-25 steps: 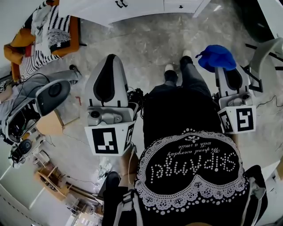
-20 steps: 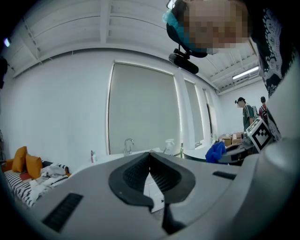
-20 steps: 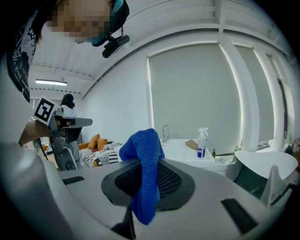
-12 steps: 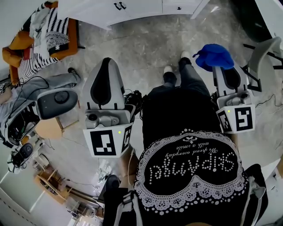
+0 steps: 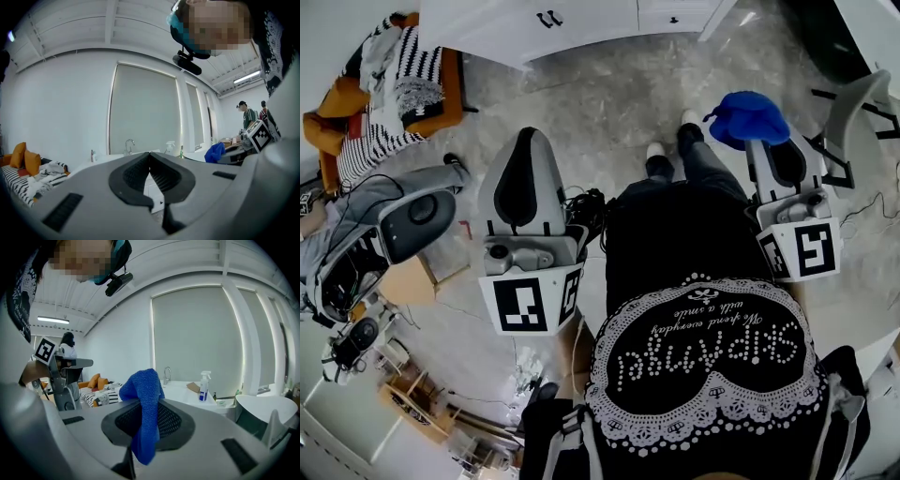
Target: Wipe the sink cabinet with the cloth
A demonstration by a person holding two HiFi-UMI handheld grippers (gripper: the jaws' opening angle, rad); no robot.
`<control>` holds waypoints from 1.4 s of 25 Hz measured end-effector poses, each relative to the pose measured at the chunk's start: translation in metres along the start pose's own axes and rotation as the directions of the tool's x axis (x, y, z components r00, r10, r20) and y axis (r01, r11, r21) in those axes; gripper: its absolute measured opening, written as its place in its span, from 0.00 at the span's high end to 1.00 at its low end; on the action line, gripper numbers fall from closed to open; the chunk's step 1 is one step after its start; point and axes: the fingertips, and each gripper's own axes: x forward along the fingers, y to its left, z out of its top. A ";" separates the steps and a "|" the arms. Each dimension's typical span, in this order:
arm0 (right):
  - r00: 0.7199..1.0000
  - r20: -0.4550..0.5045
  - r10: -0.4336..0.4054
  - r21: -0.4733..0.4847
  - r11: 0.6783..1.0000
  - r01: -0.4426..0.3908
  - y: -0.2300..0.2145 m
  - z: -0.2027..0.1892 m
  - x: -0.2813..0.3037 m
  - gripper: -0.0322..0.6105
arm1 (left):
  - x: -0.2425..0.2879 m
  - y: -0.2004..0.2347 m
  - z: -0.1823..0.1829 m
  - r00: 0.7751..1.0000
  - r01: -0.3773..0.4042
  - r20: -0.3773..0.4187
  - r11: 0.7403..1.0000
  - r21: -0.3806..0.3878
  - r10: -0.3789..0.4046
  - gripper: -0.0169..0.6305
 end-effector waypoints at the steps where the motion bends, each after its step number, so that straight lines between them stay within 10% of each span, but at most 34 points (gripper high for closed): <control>1: 1.000 0.003 -0.007 0.002 1.000 0.007 -0.001 0.000 -0.001 0.86 | 0.002 -0.002 0.000 1.000 0.009 0.002 1.000 -0.001 -0.009 0.97; 35: 0.997 -0.039 -0.063 0.045 0.997 0.064 -0.028 -0.015 -0.023 0.86 | 0.026 -0.041 -0.006 0.995 0.096 -0.010 0.995 -0.023 -0.096 0.97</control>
